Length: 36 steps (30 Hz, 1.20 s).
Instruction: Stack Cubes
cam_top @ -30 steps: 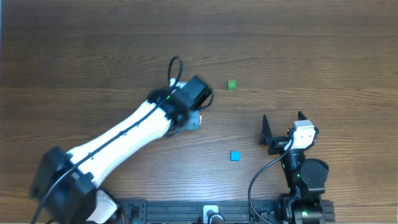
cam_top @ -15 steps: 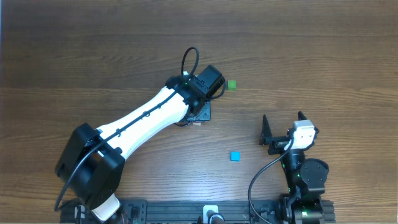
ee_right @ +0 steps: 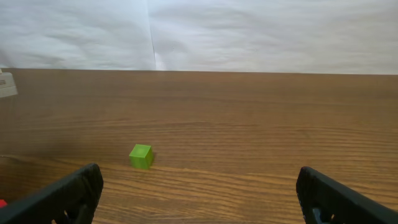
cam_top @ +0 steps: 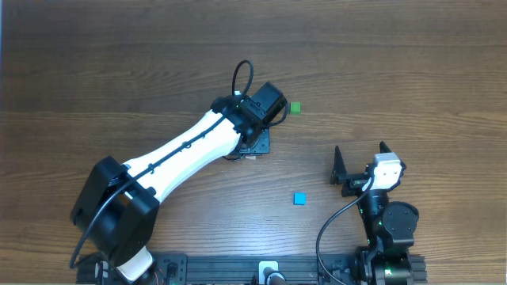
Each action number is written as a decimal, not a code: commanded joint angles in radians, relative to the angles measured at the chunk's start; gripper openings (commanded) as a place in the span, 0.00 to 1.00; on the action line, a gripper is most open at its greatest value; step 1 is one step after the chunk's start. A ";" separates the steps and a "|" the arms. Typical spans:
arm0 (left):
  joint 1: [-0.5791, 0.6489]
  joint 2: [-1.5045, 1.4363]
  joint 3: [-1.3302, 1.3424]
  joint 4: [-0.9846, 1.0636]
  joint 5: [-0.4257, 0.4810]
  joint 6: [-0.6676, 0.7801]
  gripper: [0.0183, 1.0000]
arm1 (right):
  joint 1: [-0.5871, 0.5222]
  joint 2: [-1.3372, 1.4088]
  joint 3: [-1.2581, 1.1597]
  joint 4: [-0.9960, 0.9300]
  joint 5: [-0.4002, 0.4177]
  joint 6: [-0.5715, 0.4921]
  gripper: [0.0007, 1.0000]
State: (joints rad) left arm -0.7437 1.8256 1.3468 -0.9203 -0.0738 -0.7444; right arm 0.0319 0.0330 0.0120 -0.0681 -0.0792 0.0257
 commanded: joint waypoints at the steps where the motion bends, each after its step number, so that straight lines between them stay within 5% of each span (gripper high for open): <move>1: -0.006 0.024 0.021 0.007 0.014 -0.003 0.08 | 0.002 0.000 -0.006 -0.002 -0.003 -0.001 0.99; 28: -0.007 0.060 0.021 0.014 0.017 -0.003 0.12 | 0.002 0.000 -0.006 -0.002 -0.003 -0.001 0.99; 36: -0.007 0.060 0.021 0.014 0.017 -0.003 0.25 | 0.002 0.000 -0.006 -0.002 -0.002 -0.002 0.99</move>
State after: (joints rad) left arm -0.7475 1.8660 1.3487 -0.9085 -0.0624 -0.7444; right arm 0.0319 0.0330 0.0120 -0.0681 -0.0792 0.0254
